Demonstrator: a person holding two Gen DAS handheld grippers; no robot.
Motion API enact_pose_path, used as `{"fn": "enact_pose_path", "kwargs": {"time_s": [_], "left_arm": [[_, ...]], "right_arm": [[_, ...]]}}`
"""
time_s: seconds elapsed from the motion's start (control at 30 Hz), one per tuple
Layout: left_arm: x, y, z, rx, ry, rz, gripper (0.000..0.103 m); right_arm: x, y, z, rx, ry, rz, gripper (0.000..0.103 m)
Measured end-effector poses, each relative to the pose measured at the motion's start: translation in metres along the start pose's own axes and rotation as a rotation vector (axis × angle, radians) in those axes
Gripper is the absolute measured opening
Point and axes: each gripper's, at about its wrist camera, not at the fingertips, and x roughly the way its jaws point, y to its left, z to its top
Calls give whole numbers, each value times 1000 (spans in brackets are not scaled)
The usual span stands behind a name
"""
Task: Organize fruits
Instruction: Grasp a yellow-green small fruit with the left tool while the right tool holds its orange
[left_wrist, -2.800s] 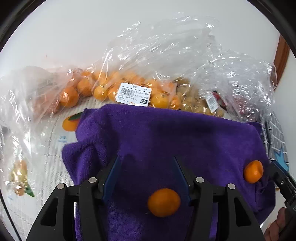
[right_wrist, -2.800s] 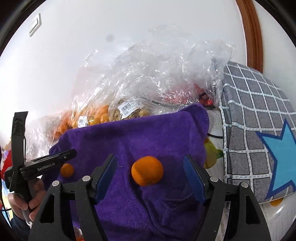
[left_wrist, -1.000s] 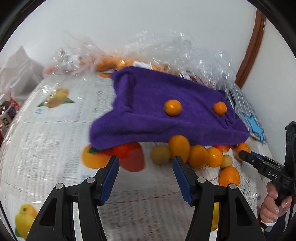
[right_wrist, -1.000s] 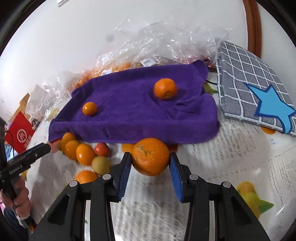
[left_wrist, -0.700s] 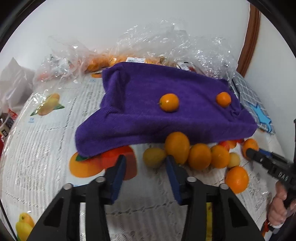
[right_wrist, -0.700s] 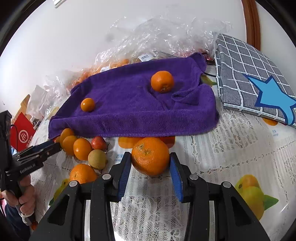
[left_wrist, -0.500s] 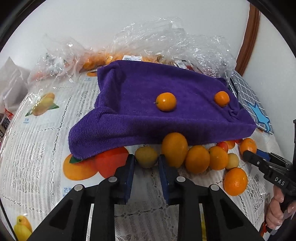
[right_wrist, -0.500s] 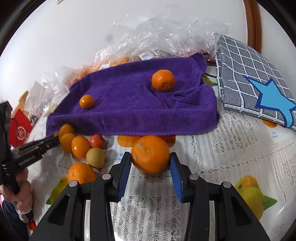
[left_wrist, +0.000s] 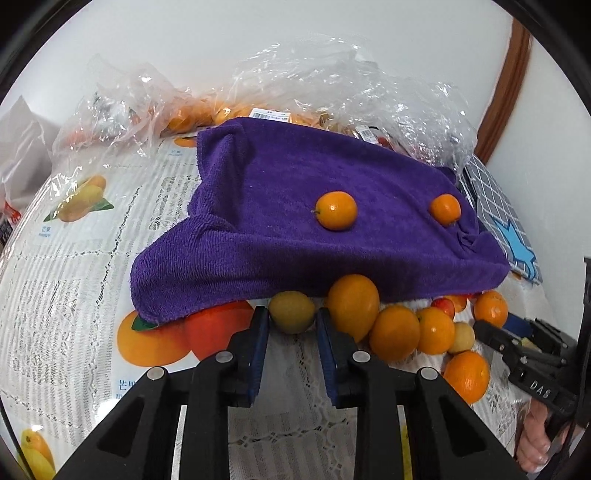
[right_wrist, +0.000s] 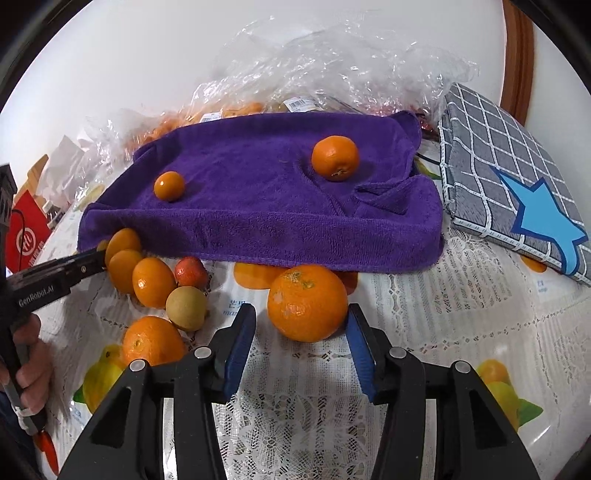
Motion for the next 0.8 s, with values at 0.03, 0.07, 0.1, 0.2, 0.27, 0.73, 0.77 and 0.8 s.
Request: {"fn": "enact_pose_path", "kwargs": {"time_s": [0.03,0.07,0.1,0.2,0.27,0.73,0.77,0.8], "left_arm": [[0,0,0,-4,0,-2,25],[0,0,0,-5,0,-2,25],[0,0,0,-5,1,-2,25],[0,1,0,-8,1,-4,25],[0,0,0,-10,-1,-6,25],[-18,-1,-6,-42,-104,-49,25],[-19,-2,-6,-41,-111,-49,25],[-20,-2,-6,-41,-115,-51,25]], "right_arm": [[0,0,0,0,-2,-10,50],[0,0,0,1,-3,-14,49],[0,-1,0,5,-5,-18,47],[-1,-4,1,24,-12,-17,42],[-1,-6,1,34,-14,-7,42],[-18,-7,-3,31,-105,84,41],[-19,-7,-4,34,-108,86,41],[-20,-8,-4,35,-111,88,41]]}}
